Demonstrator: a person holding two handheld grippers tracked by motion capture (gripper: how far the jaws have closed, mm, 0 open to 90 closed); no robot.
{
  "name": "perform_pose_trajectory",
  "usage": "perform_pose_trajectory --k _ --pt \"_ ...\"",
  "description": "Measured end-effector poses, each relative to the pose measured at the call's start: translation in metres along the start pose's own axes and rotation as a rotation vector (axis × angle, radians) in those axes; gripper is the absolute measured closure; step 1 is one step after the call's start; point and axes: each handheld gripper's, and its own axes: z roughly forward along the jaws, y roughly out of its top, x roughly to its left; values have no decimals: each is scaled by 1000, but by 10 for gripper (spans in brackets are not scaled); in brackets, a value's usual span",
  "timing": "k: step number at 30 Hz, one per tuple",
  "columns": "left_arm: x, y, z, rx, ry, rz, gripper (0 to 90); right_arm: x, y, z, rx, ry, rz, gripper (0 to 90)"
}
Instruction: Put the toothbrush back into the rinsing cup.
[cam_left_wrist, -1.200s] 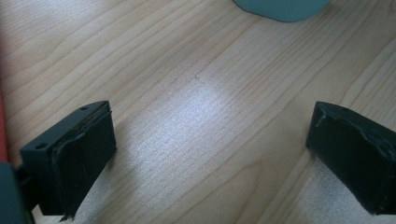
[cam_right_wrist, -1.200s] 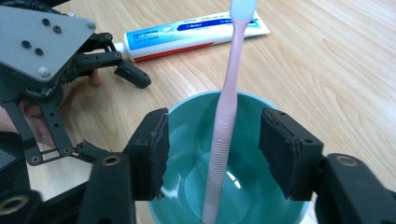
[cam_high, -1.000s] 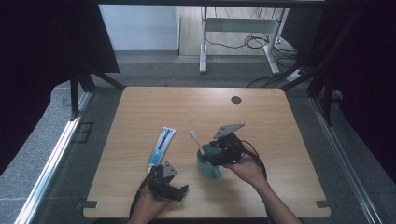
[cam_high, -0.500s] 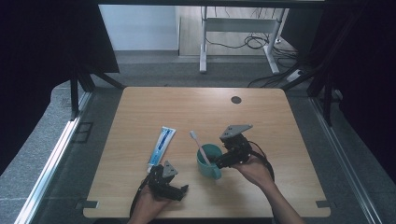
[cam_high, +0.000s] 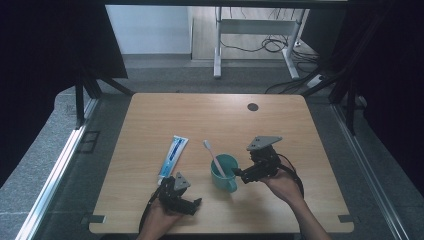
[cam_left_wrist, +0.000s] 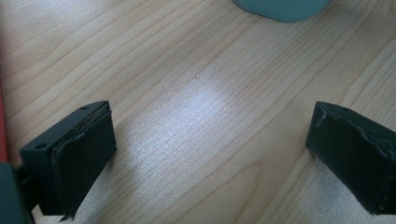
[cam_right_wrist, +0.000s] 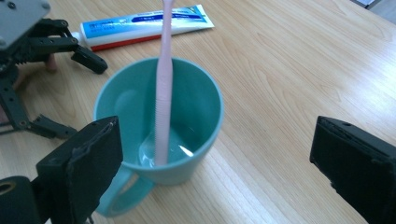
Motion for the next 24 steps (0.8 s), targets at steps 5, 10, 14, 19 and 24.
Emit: perform_pose_trajectory --k 5,10,14,19,24 --pt "0 0 0 0 0 0 15 -4 -6 -6 -3 -20 4 22" --pt "0 0 0 0 1 -1 15 -9 -14 -12 -6 -40 12 22" --pt "0 0 0 0 1 -1 15 -12 -20 -16 4 -54 15 22" --pt "0 0 0 0 1 0 15 -15 -28 -19 6 -74 25 26" --pt "0 0 0 0 1 0 15 -15 -37 -20 14 -89 26 27"
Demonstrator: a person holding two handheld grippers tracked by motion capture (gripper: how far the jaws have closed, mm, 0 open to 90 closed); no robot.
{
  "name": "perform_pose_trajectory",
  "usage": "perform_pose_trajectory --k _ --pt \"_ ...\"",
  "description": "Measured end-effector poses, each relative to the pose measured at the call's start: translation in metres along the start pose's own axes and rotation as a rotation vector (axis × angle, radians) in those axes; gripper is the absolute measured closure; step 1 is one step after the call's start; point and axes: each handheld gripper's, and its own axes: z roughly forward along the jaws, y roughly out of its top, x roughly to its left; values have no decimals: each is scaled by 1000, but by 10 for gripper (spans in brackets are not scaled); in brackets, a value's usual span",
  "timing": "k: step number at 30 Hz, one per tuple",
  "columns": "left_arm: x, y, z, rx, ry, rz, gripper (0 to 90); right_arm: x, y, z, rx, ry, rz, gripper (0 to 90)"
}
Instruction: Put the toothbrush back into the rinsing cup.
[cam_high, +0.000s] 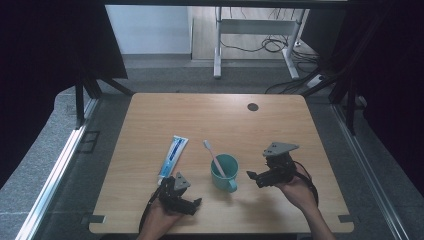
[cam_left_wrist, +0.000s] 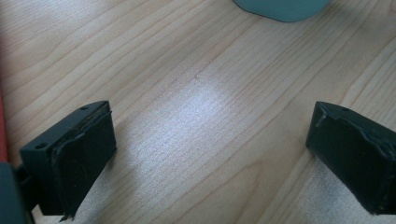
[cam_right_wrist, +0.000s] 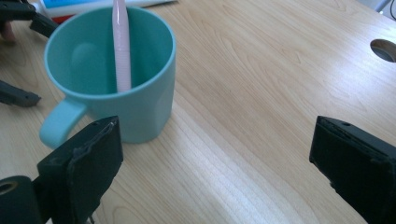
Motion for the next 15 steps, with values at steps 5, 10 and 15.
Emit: perform_pose_trajectory --k 5,10,15 --pt "0 0 0 0 1 0 15 3 -10 -1 1 -12 0 27" --pt "0 0 0 0 1 0 15 3 -16 0 -1 -15 10 27" --pt "0 0 0 0 0 1 15 4 -27 3 -7 -11 28 27"
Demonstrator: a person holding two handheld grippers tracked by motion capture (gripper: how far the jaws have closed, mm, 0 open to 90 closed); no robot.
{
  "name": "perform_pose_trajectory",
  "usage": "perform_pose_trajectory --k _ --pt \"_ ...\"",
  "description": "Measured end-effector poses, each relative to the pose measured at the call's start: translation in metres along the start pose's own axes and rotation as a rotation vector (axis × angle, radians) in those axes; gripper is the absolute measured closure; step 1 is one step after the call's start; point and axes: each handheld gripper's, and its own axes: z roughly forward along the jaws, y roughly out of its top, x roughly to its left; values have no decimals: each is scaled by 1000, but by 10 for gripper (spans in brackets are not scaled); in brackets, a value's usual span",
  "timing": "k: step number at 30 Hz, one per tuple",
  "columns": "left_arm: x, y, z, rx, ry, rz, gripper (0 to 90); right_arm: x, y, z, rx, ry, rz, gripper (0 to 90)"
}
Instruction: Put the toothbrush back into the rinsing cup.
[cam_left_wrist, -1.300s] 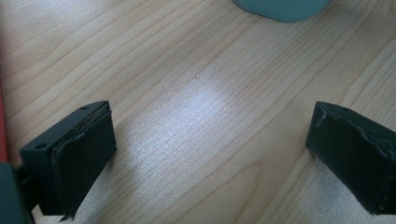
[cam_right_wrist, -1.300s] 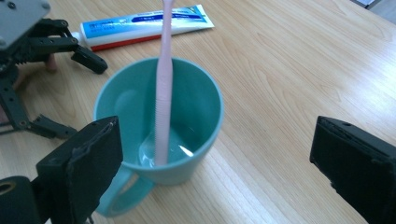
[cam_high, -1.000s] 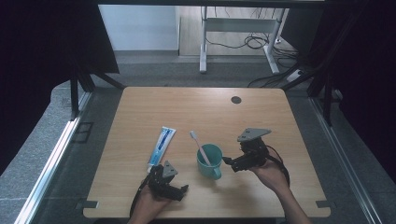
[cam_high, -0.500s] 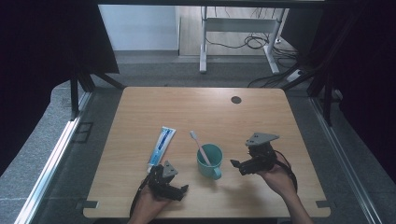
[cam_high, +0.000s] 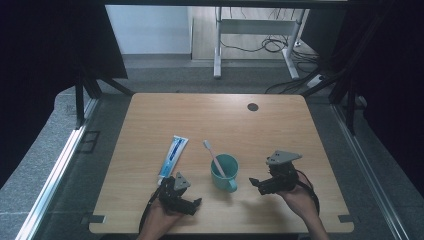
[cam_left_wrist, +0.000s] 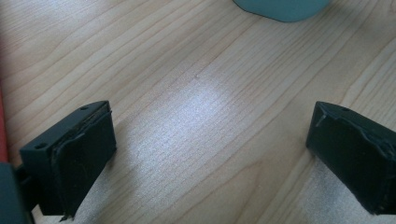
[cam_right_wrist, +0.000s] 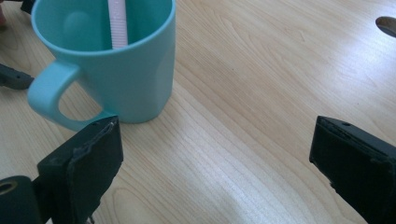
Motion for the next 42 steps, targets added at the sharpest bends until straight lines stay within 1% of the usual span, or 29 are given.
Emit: perform_pose_trajectory --k 4,5,7,8,10,17,19,20,21,25,27,32,37,42 --pt "0 0 0 0 0 -2 15 -1 -7 1 -9 -6 11 29" --pt "0 0 0 0 0 -2 15 -1 -9 2 -13 -5 20 30" --pt "0 0 0 -2 1 -4 15 -1 -11 2 -18 -2 23 31" --pt "0 0 0 -1 1 -4 15 -1 -14 3 -21 -1 34 31" --pt "0 0 0 -2 1 -4 15 -2 -18 5 -25 -4 41 32" --pt "0 0 0 -1 0 -3 15 -1 -33 12 -19 4 68 32" --pt "0 0 0 -1 0 -3 15 -1 -35 13 -20 0 70 31" --pt "0 0 0 0 0 -3 15 -1 -37 14 -23 2 79 31" --pt "0 0 0 -1 0 -3 15 -1 -42 18 -20 6 83 26" --pt "0 0 0 -1 0 -3 15 0 -46 21 -8 0 76 20" --pt "0 0 0 -4 0 -6 15 0 -51 24 -10 7 77 19" --pt "0 0 0 -4 0 -7 15 0 -59 29 7 3 76 17" --pt "0 0 0 -4 0 -7 15 0 -65 32 14 4 76 18" --pt "0 0 0 -4 0 -7 15 1 -71 38 33 -7 53 18"
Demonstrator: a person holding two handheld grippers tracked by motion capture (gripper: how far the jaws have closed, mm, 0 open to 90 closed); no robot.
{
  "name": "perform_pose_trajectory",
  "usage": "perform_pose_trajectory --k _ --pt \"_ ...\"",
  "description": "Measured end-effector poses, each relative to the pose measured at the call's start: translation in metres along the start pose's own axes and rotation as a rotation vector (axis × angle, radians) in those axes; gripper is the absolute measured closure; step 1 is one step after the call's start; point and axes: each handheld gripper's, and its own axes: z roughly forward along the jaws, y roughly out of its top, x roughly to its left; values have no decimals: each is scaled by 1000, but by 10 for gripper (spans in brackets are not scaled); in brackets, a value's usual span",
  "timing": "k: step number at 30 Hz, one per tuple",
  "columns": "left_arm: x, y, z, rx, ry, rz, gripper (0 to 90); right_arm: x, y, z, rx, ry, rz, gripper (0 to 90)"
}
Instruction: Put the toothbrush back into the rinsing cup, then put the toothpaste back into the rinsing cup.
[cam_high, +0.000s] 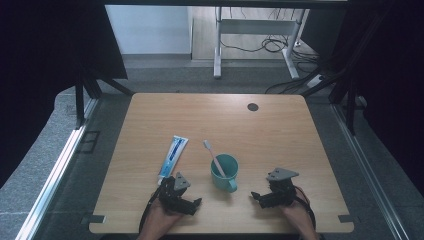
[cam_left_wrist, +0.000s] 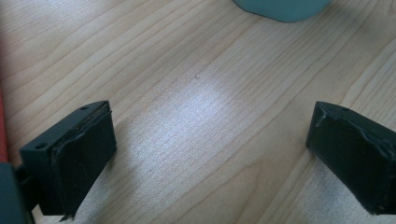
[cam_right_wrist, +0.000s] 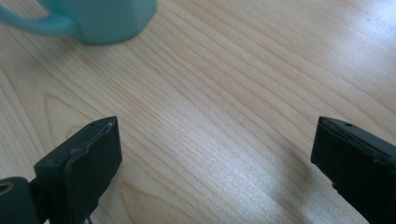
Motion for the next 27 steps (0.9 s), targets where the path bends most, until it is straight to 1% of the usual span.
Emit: perform_pose_trajectory --k 2,5,9,13,17,19,25,26,27 --pt "0 0 0 0 0 0 15 0 -2 2 9 1 -8 14" --pt "0 0 0 0 0 0 15 -2 -4 2 4 15 6 28" --pt "0 0 0 1 0 0 15 -3 -4 1 5 26 13 47" --pt "0 0 0 1 -1 0 13 -4 -4 1 4 26 17 48" --pt "0 0 0 3 -4 5 8 -4 -4 1 4 14 24 48" --pt "0 0 0 3 -9 11 8 -4 -4 1 4 9 33 48" --pt "-1 3 1 13 -16 25 3 -4 -4 1 4 8 33 48" --pt "-3 4 1 16 -1 46 0 -4 -4 1 3 7 34 49" --pt "-3 4 1 16 -1 46 0 -4 -4 1 4 8 34 48"
